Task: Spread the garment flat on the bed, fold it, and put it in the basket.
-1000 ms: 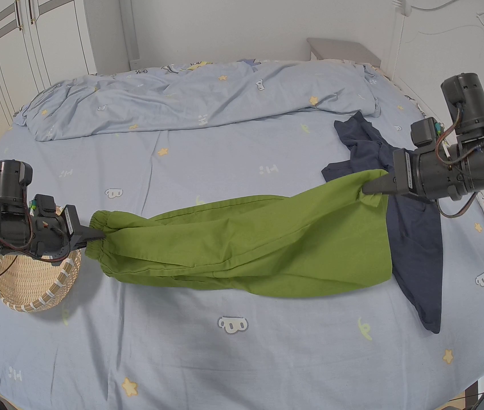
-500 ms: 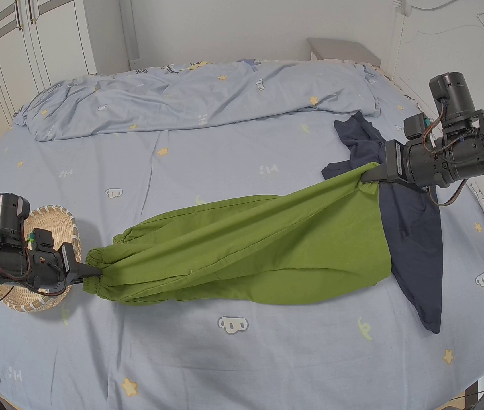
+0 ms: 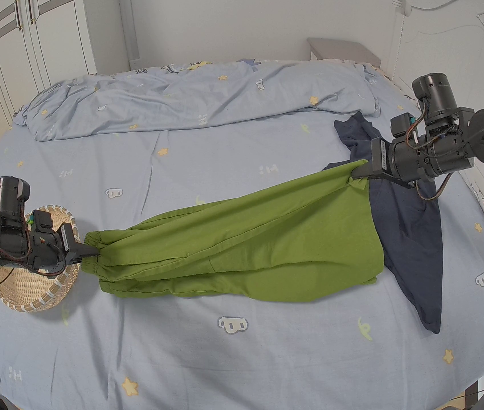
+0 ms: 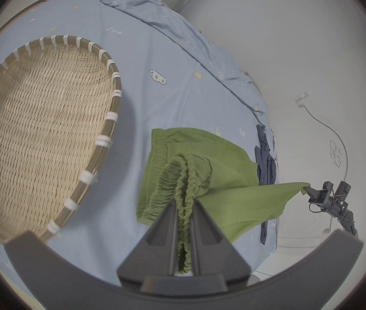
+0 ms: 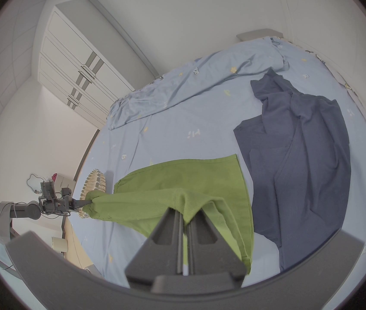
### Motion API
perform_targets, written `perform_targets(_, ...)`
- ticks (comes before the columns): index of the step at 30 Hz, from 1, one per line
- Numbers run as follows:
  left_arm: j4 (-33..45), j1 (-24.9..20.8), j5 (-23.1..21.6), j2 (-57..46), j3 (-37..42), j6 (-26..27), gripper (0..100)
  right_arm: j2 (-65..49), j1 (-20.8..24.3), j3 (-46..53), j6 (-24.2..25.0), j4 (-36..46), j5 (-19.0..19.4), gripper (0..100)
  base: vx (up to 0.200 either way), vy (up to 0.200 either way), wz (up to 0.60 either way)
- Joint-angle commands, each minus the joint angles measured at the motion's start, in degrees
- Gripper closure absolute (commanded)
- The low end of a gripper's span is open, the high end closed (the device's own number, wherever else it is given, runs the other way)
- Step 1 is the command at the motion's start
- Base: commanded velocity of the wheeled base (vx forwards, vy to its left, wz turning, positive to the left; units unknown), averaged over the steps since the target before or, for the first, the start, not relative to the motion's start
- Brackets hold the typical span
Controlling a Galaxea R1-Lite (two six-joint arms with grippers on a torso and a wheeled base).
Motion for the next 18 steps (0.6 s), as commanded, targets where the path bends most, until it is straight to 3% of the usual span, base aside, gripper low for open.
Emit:
perform_targets(1,0.0,-0.2,-0.1,4.6,-2.0,0.2,100,4.8,-1.5,-1.4,0.0,0.1,0.0,100,0.000,0.000,0.00)
perform_targets(18,-0.5,-1.1,-0.2,8.9,-3.8,0.3,100,9.4,-4.4,-1.4,0.2,-2.8,0.2,100,0.000,0.000,0.00)
